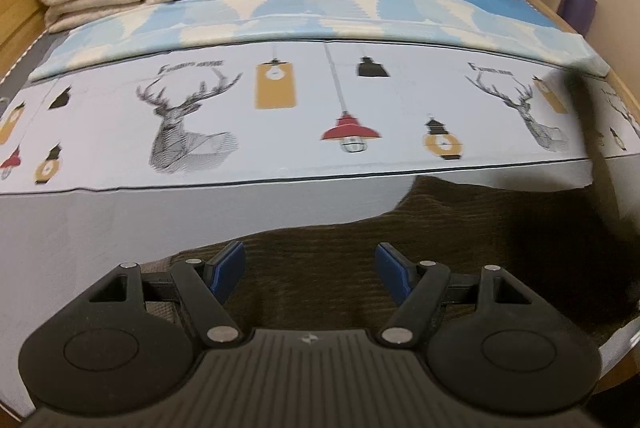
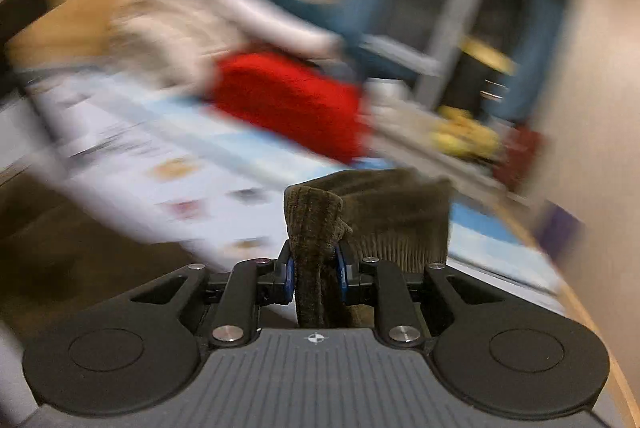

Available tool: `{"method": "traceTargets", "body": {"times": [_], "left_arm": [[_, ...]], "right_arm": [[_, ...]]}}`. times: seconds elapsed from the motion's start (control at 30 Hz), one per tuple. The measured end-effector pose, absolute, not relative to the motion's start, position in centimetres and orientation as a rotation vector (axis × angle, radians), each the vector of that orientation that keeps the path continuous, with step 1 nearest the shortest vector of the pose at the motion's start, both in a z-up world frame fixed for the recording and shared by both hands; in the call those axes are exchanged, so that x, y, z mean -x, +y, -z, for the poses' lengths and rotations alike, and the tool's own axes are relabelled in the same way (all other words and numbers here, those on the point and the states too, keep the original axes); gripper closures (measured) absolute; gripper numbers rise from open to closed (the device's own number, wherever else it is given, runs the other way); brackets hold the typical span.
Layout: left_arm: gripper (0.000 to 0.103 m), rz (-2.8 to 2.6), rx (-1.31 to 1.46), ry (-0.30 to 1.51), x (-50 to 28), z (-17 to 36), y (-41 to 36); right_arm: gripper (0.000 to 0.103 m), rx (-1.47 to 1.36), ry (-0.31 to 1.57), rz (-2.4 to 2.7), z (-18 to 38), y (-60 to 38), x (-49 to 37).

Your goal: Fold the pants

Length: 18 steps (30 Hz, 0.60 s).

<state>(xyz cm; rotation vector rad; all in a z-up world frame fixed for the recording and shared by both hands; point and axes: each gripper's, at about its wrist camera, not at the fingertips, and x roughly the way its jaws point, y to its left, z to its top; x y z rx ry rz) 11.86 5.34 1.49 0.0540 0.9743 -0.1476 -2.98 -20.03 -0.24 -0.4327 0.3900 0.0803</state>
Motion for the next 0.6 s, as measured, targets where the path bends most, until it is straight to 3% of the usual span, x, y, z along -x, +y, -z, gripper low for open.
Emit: {"method": "traceTargets", "body": {"times": [0.1,0.17,0.27,0.43,0.6], "left_arm": [[0.026,0.128,-0.028,0.976,-11.7,-1.5,7.0],[0.026,0.117,-0.012,0.978,-11.4,-1.5,7.9],[0.026,0.117,-0.009,0.967,-11.1,-1.7,8.8],[0.026,0.087,0.008,0.968,-11.0,-1.7,10.2],[0.026,0.087,-0.004,0.979,-10.8,-1.5,10.3]], "right_arm": [[0.075,0.53,0.602,-0.297,6.3,-13.3,2.6],[0.079,0.54,0.718,-0.387,8.7,-11.2,3.2],[0.077,0.469,0.707,-0.506,6.7,-10.5,4.6],[0.063,0.428,0.644,-0.434,3.5,-12.3,3.1],[0.06,0.334,0.829,-0.358,6.7,-15.3,-1.2]]}}
